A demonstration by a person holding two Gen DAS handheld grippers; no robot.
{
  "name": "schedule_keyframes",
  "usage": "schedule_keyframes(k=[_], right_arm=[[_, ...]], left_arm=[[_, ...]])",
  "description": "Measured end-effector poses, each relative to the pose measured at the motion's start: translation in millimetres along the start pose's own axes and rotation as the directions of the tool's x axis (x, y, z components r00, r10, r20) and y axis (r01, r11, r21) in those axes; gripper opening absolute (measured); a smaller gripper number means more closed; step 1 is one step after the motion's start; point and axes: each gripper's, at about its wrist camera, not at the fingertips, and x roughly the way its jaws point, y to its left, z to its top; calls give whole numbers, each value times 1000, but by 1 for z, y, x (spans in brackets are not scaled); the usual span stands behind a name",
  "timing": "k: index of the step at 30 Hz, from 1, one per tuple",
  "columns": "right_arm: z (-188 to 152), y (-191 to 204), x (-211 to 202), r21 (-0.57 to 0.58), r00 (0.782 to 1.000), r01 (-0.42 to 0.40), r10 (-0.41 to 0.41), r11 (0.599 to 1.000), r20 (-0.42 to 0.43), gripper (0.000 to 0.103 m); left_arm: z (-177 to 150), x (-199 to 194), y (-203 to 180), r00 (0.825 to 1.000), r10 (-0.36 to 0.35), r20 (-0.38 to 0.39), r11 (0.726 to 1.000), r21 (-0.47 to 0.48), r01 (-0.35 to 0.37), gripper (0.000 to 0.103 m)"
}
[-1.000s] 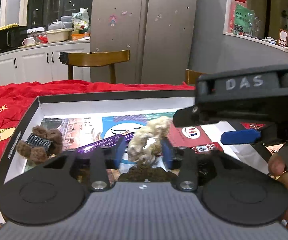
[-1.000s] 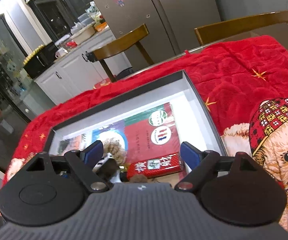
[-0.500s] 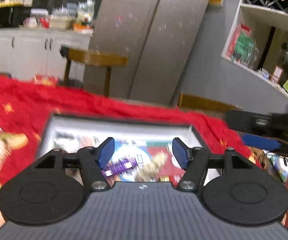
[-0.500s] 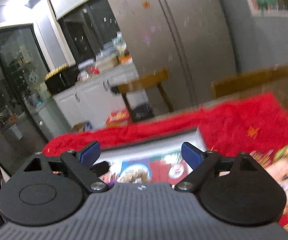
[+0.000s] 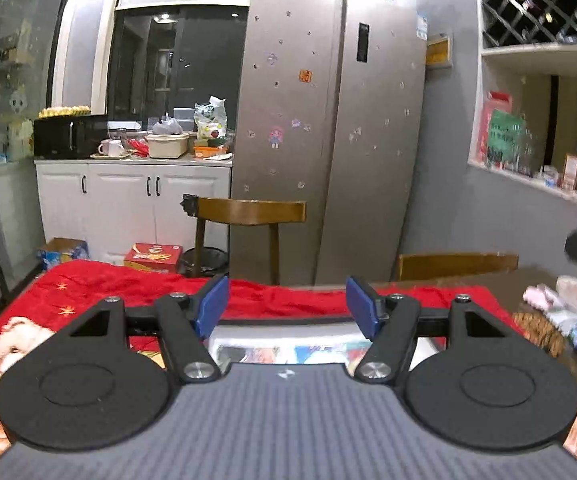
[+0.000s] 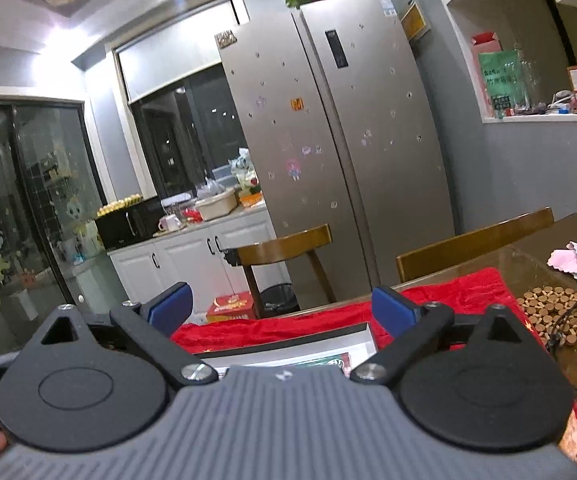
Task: Organize objects
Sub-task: 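Raise both open grippers away from the box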
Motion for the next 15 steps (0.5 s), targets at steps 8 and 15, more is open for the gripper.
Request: schedule_keyframes(k=[8, 15], right_arm=[[-44, 0, 3, 40, 998, -22, 24, 999, -51, 101], [-98, 3, 37, 11, 981, 24, -21, 1000, -191, 101]], left_arm=[[-61, -39, 28, 1000, 5, 10, 1000, 14, -5, 70], [-134, -21, 41, 989, -90, -117, 995, 41, 96, 70]])
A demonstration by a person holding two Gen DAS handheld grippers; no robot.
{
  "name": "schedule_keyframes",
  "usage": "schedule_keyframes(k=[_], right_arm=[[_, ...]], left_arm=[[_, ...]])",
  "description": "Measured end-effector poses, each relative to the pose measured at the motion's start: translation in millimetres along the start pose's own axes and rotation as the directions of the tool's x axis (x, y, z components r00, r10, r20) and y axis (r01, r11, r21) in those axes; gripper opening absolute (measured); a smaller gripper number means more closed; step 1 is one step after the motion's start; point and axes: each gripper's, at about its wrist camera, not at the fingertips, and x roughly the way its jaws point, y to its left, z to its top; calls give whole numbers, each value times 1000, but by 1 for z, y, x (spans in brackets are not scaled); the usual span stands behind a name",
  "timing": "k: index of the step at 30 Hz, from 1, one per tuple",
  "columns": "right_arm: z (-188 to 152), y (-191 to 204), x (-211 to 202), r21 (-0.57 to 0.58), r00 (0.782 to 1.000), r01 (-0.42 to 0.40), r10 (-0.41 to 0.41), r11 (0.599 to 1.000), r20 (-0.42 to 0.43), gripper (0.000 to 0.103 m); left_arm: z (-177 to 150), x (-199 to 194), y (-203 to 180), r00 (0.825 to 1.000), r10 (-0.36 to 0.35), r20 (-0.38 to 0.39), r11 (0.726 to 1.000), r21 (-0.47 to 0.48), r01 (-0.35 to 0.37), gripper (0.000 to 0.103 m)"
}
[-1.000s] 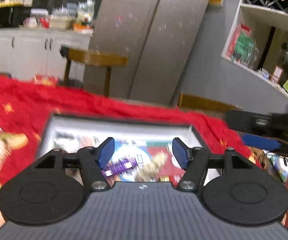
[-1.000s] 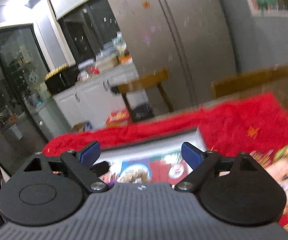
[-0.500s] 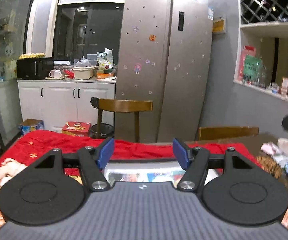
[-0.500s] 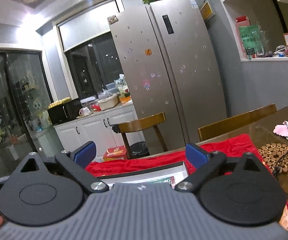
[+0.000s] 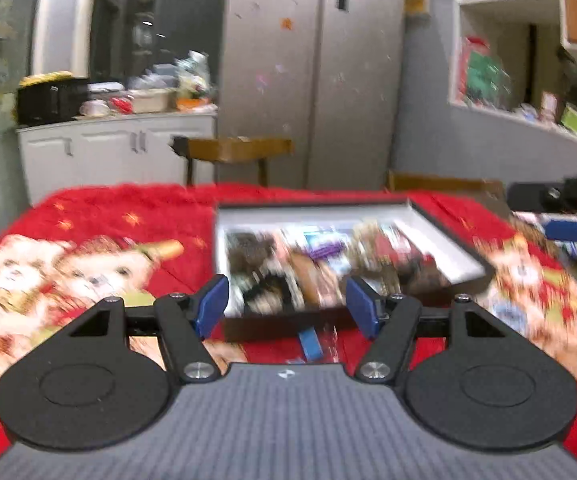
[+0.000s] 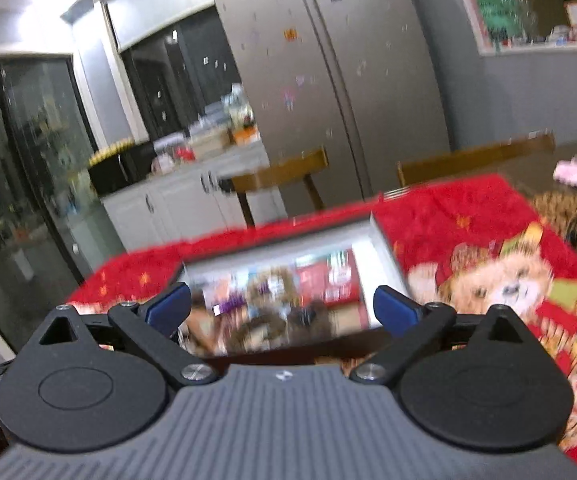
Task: Organize objects
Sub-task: 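Raise both open grippers away from the box, then grasp the blue binder clip with the left gripper while the right gripper grasps the brown paper packet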
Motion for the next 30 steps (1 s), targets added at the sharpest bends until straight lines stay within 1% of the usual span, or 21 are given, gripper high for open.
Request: schedule_keyframes(k=[2, 4, 7, 10, 12, 14, 16, 19, 23, 27, 28, 29, 30], right_arm=[[-12, -3, 10, 3, 999, 12, -12, 1000, -29, 101], [-23, -5, 19, 1, 998, 31, -31, 1000, -58, 100], [-34, -5, 22, -34, 997, 48, -50, 998, -64, 100], [-41, 4, 24, -118, 995, 75, -82, 990, -57, 100], [-48, 10, 26, -165, 992, 102, -112, 981, -52, 100], [-51, 13, 31, -199, 991, 100, -116, 975, -69, 100], [-54, 10, 37, -202, 988, 104, -124, 974, -88, 100], [-59, 4, 46, -190, 983, 108, -133, 976, -124, 99], [-62, -3, 55, -159, 979, 86, -114, 983, -169, 97], [-64, -3, 57, -187, 978, 94, -126, 978, -167, 94], [-64, -3, 57, -188, 978, 94, -127, 978, -166, 94], [-65, -3, 57, -188, 979, 92, -124, 978, -164, 93], [-65, -3, 57, -186, 979, 87, -118, 979, -165, 93]], left_arm=[[-12, 16, -4, 998, 4, -58, 999, 34, -2, 70], [-22, 30, -5, 993, -5, -121, 999, 36, 9, 70], [-36, 42, -3, 989, -10, -150, 1000, 20, 13, 70], [-40, 52, -1, 982, -21, -187, 1000, 5, 23, 70], [-38, 57, -1, 980, -47, -191, 999, -31, 41, 70], [-39, 63, -2, 976, -50, -210, 998, -42, 42, 70], [-36, 65, -5, 976, -51, -210, 999, -23, 48, 70], [-34, 66, -7, 977, -58, -205, 998, -23, 54, 70], [-31, 73, -2, 974, -81, -213, 996, -61, 69, 70], [-31, 73, -6, 973, -81, -216, 997, -36, 75, 68], [-31, 73, -7, 973, -80, -216, 997, -28, 76, 65], [-32, 72, -8, 974, -74, -214, 997, -19, 72, 60], [-33, 72, -9, 975, -67, -213, 998, -12, 66, 57]])
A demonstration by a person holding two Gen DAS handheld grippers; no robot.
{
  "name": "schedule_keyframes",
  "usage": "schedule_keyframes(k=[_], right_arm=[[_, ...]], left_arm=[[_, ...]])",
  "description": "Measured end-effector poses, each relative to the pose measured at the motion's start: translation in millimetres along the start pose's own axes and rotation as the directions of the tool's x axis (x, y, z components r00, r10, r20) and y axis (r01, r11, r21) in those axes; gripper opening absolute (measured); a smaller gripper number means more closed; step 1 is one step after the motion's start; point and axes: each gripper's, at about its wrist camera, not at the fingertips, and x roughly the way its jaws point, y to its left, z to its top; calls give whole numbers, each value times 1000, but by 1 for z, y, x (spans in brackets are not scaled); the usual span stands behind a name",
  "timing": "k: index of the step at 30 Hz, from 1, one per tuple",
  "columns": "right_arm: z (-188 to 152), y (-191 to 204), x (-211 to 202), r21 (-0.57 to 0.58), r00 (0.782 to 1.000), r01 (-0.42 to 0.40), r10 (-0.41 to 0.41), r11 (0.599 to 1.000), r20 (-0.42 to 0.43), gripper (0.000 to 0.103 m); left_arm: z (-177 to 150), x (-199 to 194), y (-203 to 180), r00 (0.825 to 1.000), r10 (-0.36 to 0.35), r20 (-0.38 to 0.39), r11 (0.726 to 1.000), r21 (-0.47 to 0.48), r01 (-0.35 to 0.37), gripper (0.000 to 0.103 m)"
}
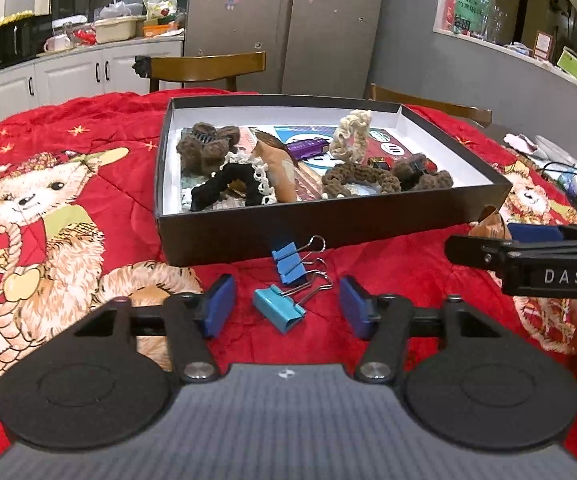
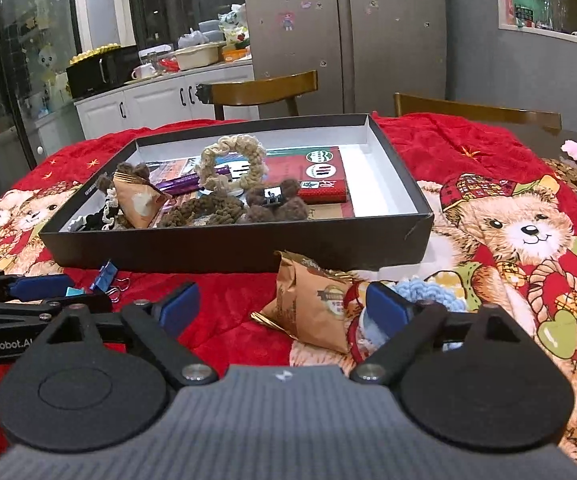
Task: Organize objects
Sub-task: 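Grasp the blue binder clip with the left gripper while the right gripper grasps the brown paper packet, then lift both held items and carry them over the black box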
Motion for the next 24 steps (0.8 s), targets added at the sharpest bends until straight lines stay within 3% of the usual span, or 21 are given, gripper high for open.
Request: schedule_keyframes(k=[3, 6, 16, 24], right_arm=[[-3, -3, 6, 37, 999, -23, 25, 999, -32, 90], [-7, 6, 5, -1, 1000, 12, -12, 1000, -13, 84], [-8, 3, 5, 22, 998, 55, -55, 998, -5, 56], [-8, 0, 4, 46, 998, 62, -62, 997, 3, 52]], left_arm=[[-2, -1, -4, 1000, 2, 1, 999, 36, -2, 46], [-5, -2, -11, 1000, 2, 7, 996, 87, -3, 33], [-8, -4, -16, 1000, 6, 15, 994, 113, -8, 33], [-9, -5, -16, 999, 37, 25, 993, 114, -40, 33]])
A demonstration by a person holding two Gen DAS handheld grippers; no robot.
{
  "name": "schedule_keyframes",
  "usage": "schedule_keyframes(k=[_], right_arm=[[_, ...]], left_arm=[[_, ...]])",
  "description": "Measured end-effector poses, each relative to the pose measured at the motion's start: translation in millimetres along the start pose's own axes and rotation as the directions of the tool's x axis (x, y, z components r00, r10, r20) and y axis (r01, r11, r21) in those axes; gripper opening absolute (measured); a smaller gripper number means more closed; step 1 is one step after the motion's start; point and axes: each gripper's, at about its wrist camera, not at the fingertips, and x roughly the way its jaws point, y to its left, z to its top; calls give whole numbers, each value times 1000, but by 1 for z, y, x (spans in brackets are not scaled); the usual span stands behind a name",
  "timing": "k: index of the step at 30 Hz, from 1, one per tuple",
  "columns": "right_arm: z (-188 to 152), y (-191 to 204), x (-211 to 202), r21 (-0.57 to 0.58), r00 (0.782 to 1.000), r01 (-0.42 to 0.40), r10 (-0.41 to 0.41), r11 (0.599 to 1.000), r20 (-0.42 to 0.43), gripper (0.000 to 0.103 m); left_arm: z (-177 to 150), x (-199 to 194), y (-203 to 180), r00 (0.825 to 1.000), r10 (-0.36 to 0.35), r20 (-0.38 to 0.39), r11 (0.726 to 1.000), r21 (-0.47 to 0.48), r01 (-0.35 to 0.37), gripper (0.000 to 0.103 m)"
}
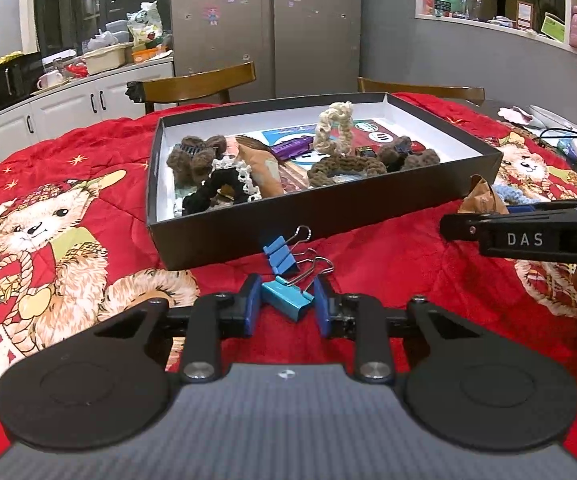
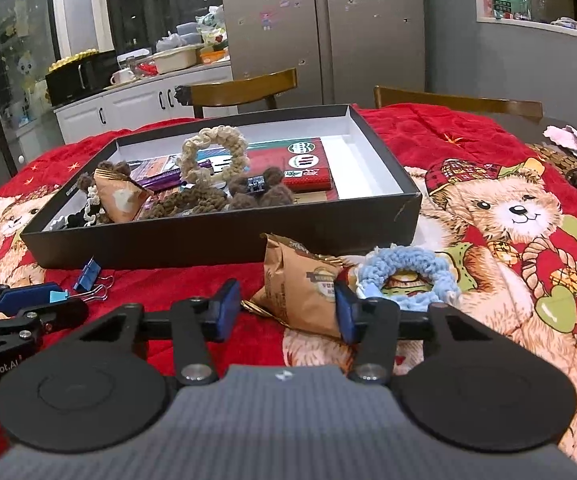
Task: Organize objects
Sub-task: 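Lift both held items and carry them over the black box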
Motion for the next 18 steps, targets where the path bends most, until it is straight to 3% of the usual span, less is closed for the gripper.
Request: schedule_keyframes(k=[9, 18], right_arm=[[0, -2, -3, 22, 1000, -7, 6, 1000, 20, 51], [0, -1, -11, 23, 995, -73, 71, 997, 72, 51]], left_arm=[[0, 1, 1, 1000, 23, 1, 1000, -9, -23, 33], [-1, -3, 5, 1000, 21, 22, 999, -28, -20, 33]])
